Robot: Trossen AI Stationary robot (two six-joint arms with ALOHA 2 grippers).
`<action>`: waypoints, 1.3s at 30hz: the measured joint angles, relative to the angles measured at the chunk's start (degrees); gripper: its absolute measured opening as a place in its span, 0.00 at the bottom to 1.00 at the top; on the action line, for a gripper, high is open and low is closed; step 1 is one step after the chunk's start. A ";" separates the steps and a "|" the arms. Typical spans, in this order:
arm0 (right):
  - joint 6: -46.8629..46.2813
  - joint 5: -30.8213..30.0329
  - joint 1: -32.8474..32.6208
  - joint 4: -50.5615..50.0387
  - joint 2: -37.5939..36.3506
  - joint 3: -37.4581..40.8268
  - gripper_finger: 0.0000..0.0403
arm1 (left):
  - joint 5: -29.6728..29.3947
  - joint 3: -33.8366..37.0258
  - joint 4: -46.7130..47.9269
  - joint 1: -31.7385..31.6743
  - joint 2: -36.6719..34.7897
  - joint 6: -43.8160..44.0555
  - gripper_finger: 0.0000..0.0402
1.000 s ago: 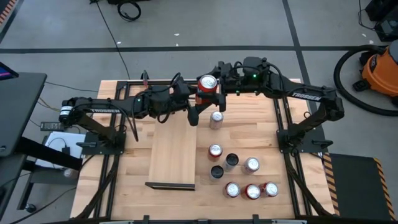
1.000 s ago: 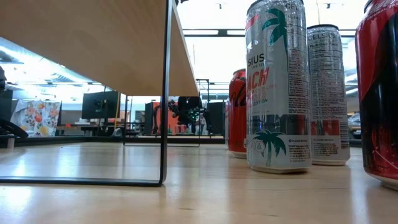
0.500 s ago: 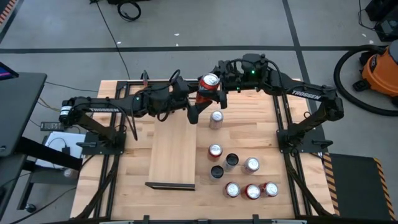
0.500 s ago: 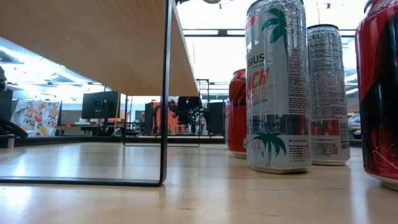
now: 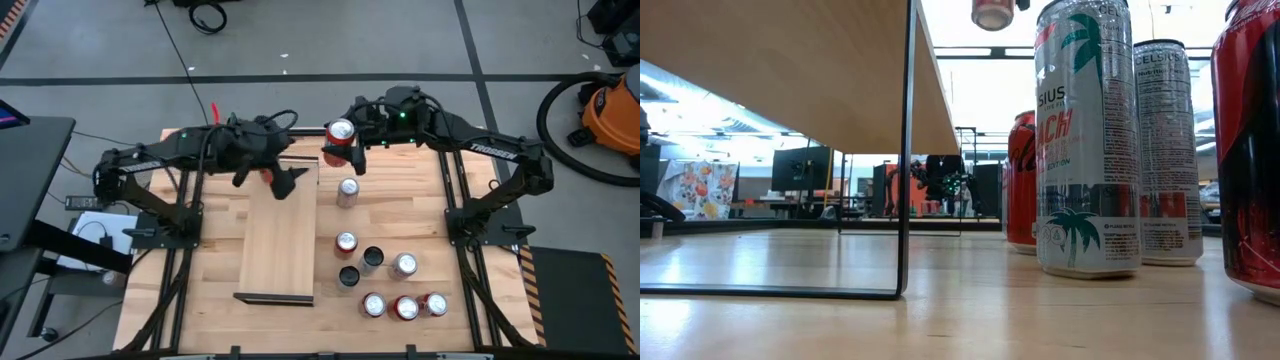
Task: Pick and place cans onto a shelf
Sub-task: Put the orange soda can on the shelf aligned with the other orange soda can
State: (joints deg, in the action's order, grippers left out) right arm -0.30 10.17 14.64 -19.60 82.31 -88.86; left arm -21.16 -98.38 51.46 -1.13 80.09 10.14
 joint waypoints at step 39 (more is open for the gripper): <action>2.83 0.37 1.38 19.24 25.34 2.03 0.83 | -15.70 22.00 -1.61 18.41 -27.27 19.25 0.80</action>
State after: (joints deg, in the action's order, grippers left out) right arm 2.52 10.55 16.01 -0.36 107.66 -86.83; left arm -36.86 -76.38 49.84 17.28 52.82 29.39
